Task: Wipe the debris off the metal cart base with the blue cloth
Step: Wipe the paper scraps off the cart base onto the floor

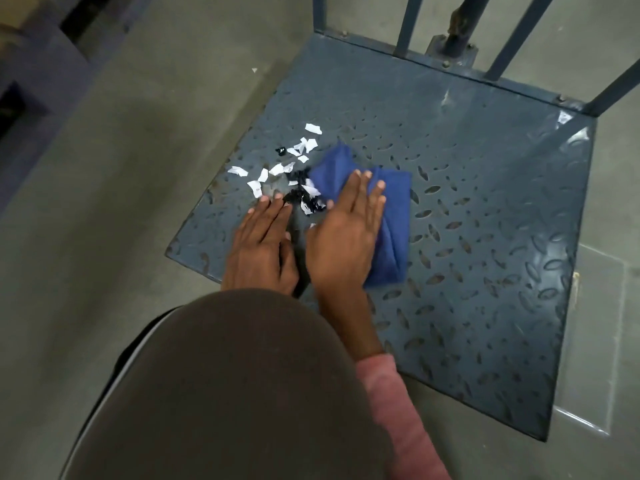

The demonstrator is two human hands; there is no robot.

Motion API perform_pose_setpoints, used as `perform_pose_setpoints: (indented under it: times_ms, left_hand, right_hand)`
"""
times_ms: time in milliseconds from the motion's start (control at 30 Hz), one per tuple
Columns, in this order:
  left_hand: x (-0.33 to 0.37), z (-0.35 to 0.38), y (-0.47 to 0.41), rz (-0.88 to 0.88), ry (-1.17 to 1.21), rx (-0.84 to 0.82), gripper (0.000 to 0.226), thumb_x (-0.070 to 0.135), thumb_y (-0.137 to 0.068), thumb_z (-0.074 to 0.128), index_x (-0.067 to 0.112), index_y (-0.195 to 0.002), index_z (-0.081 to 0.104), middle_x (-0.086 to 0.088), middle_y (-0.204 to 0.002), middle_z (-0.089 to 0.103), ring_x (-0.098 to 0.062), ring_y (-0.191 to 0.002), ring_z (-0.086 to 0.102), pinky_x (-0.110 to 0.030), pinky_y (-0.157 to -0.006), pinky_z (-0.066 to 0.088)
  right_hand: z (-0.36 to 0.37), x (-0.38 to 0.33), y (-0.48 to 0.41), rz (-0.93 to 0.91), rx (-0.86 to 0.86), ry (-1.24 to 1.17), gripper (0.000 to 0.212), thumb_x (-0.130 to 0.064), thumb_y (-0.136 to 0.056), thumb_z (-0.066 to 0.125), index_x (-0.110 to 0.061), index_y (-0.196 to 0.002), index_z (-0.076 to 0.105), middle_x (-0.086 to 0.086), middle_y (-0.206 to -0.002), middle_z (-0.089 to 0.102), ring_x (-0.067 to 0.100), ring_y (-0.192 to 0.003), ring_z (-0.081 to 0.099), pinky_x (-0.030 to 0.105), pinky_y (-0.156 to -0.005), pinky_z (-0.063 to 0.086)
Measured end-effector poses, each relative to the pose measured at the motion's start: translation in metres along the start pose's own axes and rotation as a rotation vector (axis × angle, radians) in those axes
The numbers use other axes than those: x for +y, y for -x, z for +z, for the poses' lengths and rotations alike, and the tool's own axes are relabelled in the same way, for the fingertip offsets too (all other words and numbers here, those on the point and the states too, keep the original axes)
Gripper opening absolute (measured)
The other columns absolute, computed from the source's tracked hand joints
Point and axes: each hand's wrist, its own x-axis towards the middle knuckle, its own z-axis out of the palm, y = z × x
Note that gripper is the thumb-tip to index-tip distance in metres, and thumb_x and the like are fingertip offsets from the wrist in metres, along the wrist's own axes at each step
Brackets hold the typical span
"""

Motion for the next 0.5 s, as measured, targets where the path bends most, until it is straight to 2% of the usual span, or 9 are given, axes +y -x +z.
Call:
perform_pose_setpoints:
  times_ms: [67,133,200,267,367,433,500]
  left_hand:
    - [-0.001,0.0,0.001,0.009,0.007,0.012,0.054,0.017,-0.097,0.042,0.001,-0.146,0.057,-0.014,-0.157,0.051,-0.03,-0.151,0.042,-0.05,-0.125,0.031]
    - [0.0,-0.002,0.003,0.019,0.024,0.03,0.052,0.014,-0.097,0.044,0.001,-0.146,0.058,-0.013,-0.157,0.052,-0.029,-0.151,0.042,-0.048,-0.126,0.031]
    - [0.002,-0.003,0.004,0.009,0.042,0.037,0.049,0.012,-0.1,0.046,0.002,-0.146,0.058,-0.012,-0.157,0.052,-0.027,-0.152,0.041,-0.048,-0.127,0.03]
    - [0.004,-0.003,0.005,-0.018,0.057,0.059,0.047,0.013,-0.101,0.049,0.004,-0.146,0.059,-0.01,-0.156,0.053,-0.026,-0.152,0.041,-0.047,-0.127,0.03]
    - [0.007,-0.001,0.008,-0.045,0.082,0.119,0.044,0.012,-0.1,0.054,0.004,-0.142,0.063,-0.01,-0.151,0.058,-0.026,-0.149,0.046,-0.049,-0.123,0.035]
    - [0.007,0.001,0.009,-0.036,0.083,0.148,0.042,0.011,-0.099,0.056,0.003,-0.138,0.065,-0.011,-0.148,0.061,-0.026,-0.147,0.049,-0.052,-0.121,0.039]
    - [0.005,0.004,0.008,-0.022,0.074,0.164,0.041,0.013,-0.098,0.056,0.002,-0.135,0.068,-0.012,-0.146,0.063,-0.028,-0.144,0.052,-0.053,-0.119,0.041]
  right_hand:
    - [-0.007,-0.012,-0.019,-0.074,-0.055,-0.129,0.063,-0.014,-0.104,0.046,-0.005,-0.16,0.019,0.017,-0.167,0.019,0.034,-0.156,0.011,0.046,-0.126,0.018]
    - [-0.027,-0.011,-0.024,-0.117,0.012,-0.158,0.064,-0.009,-0.103,0.049,-0.009,-0.161,0.02,0.013,-0.167,0.021,0.033,-0.155,0.016,0.048,-0.124,0.026]
    - [-0.054,0.007,-0.014,-0.087,0.147,-0.155,0.067,-0.006,-0.102,0.05,-0.012,-0.161,0.02,0.01,-0.167,0.023,0.032,-0.155,0.018,0.042,-0.123,0.023]
    - [-0.078,0.037,0.01,0.019,0.171,-0.158,0.061,-0.012,-0.104,0.047,-0.015,-0.16,0.022,0.008,-0.167,0.025,0.028,-0.155,0.02,0.039,-0.124,0.02]
    - [-0.078,0.072,0.064,0.234,0.155,-0.107,0.061,-0.019,-0.105,0.042,-0.021,-0.162,0.019,0.005,-0.169,0.019,0.028,-0.156,0.014,0.048,-0.122,0.023]
    - [-0.061,0.071,0.089,0.184,0.154,-0.049,0.071,-0.01,-0.096,0.039,-0.019,-0.162,0.015,0.002,-0.17,0.01,0.026,-0.157,0.005,0.051,-0.125,0.017]
    - [-0.04,0.057,0.091,0.108,0.085,-0.013,0.078,-0.004,-0.089,0.029,-0.017,-0.162,0.007,0.002,-0.17,0.001,0.022,-0.157,-0.006,0.046,-0.128,0.004]
